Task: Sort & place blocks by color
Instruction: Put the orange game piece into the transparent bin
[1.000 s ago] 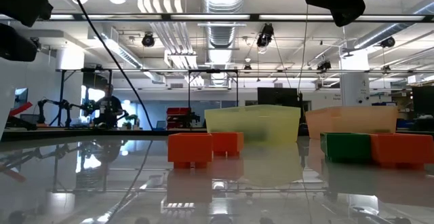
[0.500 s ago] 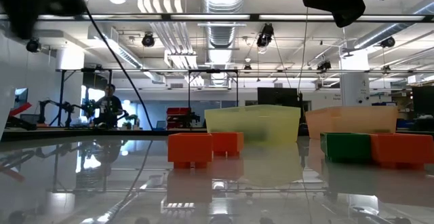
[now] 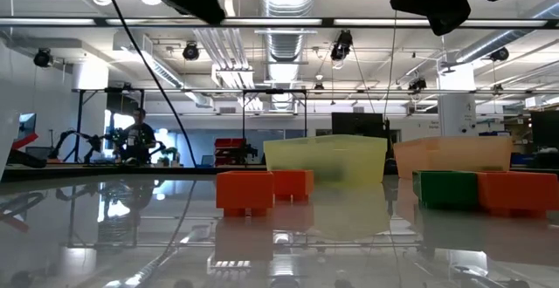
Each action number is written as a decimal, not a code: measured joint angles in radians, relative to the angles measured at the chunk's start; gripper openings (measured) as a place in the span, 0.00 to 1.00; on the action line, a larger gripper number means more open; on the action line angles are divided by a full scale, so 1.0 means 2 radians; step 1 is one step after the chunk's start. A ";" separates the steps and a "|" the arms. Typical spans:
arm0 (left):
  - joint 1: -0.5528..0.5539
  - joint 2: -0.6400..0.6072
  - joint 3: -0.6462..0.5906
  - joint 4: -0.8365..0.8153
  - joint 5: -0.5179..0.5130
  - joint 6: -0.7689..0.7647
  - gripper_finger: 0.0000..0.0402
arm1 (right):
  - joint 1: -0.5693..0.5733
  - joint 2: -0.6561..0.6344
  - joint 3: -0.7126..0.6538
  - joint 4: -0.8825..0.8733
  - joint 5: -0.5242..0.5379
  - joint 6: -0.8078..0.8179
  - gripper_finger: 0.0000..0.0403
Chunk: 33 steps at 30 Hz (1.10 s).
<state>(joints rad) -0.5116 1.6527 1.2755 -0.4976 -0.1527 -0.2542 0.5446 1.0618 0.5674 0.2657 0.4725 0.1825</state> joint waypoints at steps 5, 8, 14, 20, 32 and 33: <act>0.012 0.028 0.002 -0.001 0.023 0.062 0.46 | 0.000 0.000 0.000 0.000 0.000 0.000 0.58; 0.019 0.041 0.002 -0.001 0.038 0.092 0.46 | 0.000 0.000 0.000 0.000 0.000 0.000 0.58; 0.035 0.064 0.005 0.000 0.053 0.178 0.46 | 0.000 0.000 0.000 0.000 0.000 0.000 0.58; 0.040 0.095 0.034 -0.005 0.053 0.291 0.46 | 0.000 0.000 0.000 0.000 0.000 0.000 0.58; 0.065 0.154 0.089 -0.015 0.098 0.448 0.46 | 0.000 0.000 0.000 0.002 0.001 0.008 0.58; 0.067 0.158 0.093 -0.018 0.102 0.454 0.46 | 0.000 0.000 0.000 0.003 0.001 0.009 0.58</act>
<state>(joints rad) -0.3784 1.9692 1.4610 -0.5342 0.0505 0.6537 0.5446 1.0615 0.5674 0.2720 0.4740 0.2014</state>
